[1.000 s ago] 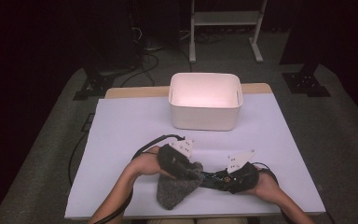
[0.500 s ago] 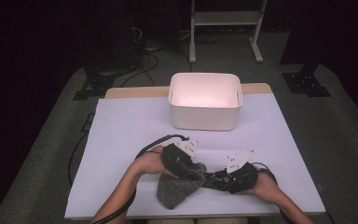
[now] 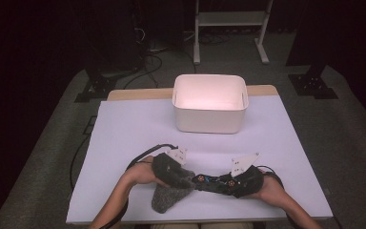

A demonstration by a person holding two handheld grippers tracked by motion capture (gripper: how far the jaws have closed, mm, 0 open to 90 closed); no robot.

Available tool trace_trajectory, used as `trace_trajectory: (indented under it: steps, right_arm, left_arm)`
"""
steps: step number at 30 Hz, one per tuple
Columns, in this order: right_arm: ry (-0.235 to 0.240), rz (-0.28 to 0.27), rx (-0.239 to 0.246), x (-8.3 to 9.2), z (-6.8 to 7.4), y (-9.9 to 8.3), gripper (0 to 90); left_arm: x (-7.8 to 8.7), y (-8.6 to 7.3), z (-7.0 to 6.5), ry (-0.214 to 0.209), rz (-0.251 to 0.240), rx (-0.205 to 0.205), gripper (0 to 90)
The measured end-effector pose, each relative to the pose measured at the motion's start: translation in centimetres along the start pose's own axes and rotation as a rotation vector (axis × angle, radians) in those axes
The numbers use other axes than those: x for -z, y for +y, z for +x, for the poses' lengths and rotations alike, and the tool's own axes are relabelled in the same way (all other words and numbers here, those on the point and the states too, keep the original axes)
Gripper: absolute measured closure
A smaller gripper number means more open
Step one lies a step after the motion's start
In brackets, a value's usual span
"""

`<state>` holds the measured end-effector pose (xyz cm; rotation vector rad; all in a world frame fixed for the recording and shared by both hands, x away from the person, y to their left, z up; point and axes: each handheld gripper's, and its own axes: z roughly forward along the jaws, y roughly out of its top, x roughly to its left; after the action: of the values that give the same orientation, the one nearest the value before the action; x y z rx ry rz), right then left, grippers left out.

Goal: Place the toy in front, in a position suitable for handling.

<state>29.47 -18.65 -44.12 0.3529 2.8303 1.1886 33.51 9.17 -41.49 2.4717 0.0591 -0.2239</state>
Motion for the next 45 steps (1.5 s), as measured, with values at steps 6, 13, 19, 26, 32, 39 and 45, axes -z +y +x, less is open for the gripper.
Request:
trace_trajectory:
  steps: [6, 13, 19, 26, 32, 39, 45]
  right_arm:
    - [0.001, -0.002, 0.001, 0.0, 0.0, 0.0, 55.8]
    - [0.004, 0.0, -0.001, 0.0, -0.1, 0.0, 55.7]
    - [0.031, -0.032, -0.036, -0.3, -0.7, 0.1, 55.9]
    - [0.026, -0.039, 0.004, -1.8, -1.3, 2.0, 55.9]
    - [0.033, -0.053, 0.039, -2.4, -2.0, 3.5, 55.9]
    - [0.014, -0.002, 0.057, -3.1, -1.8, 3.3, 55.9]
    - [0.012, 0.01, 0.061, -3.1, -1.5, 3.3, 54.0]
  left_arm:
    - [-0.8, -0.7, 0.3, -0.008, 0.025, 0.024, 67.9]
    - [-1.7, -0.7, 0.3, -0.022, 0.039, 0.025, 69.0]
    - [-0.8, -1.0, 0.4, 0.009, 0.037, 0.04, 71.9]
    - [1.6, -2.5, 0.7, 0.053, 0.009, 0.096, 73.1]
    - [3.8, -2.9, 0.5, 0.074, -0.019, 0.098, 73.2]
    - [5.3, -2.7, 0.2, 0.077, -0.062, 0.08, 72.9]
    - [5.3, -2.2, 0.5, 0.068, -0.044, 0.08, 72.3]
